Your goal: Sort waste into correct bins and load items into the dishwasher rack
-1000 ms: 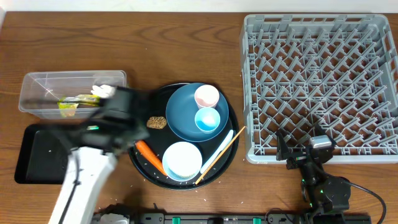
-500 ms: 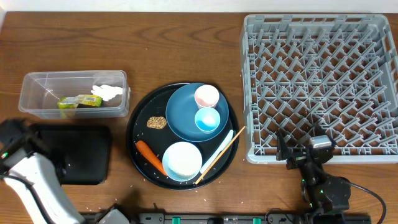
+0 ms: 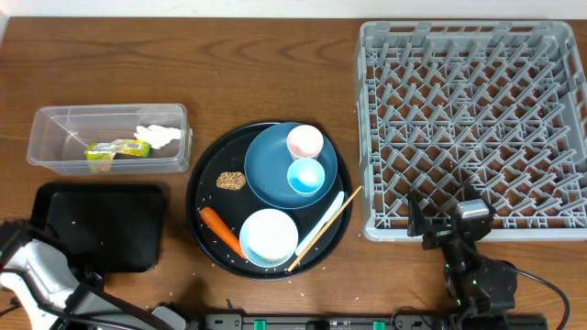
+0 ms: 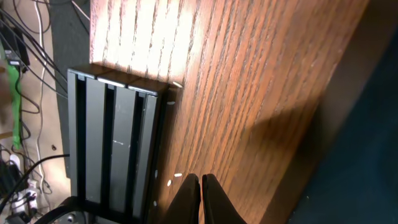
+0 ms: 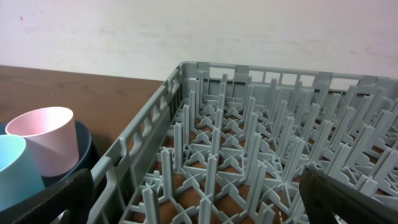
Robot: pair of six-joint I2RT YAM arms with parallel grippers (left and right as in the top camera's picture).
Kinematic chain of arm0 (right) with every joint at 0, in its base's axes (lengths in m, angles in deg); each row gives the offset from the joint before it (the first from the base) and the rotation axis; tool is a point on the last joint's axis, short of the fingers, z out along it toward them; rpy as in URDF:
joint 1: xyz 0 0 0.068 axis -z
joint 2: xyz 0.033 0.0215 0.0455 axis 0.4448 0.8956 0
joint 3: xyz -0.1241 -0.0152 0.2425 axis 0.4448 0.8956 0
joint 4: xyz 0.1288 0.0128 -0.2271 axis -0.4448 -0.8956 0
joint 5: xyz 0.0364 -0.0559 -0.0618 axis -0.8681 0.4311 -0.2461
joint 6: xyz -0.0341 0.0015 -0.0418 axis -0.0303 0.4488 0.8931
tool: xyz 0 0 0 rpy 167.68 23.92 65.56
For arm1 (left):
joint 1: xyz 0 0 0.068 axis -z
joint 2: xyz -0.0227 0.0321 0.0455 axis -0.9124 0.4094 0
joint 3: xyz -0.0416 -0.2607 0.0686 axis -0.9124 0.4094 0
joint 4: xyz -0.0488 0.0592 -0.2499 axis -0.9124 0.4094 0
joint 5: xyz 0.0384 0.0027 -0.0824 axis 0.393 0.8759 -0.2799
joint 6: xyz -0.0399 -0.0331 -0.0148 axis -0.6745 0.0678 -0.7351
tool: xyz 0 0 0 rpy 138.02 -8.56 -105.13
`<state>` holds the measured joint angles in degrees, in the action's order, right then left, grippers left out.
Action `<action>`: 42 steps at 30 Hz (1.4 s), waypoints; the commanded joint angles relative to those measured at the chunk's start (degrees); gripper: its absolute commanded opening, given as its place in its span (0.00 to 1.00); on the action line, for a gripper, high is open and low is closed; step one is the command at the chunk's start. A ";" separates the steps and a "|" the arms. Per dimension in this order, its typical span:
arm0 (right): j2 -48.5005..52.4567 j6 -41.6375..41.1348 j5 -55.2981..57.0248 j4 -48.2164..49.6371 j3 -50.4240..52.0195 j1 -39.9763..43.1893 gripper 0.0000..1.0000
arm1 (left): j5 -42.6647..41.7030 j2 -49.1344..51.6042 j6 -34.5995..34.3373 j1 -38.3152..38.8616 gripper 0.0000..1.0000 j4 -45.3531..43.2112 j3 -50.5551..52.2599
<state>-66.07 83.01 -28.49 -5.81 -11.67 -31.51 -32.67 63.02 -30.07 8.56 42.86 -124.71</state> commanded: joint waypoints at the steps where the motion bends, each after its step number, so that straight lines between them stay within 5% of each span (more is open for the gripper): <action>1: -0.15 0.42 -0.42 -0.09 0.09 -0.17 0.99 | -0.22 0.20 -0.31 -0.31 0.06 -1.25 1.44; 42: -0.15 0.44 -0.42 -0.09 0.09 -0.17 0.99 | -19.82 0.28 8.50 -0.17 0.06 -9.81 2.32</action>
<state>-66.07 83.01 -28.47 -5.81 -11.67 -31.51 -51.30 63.06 -23.56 8.56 33.29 -122.75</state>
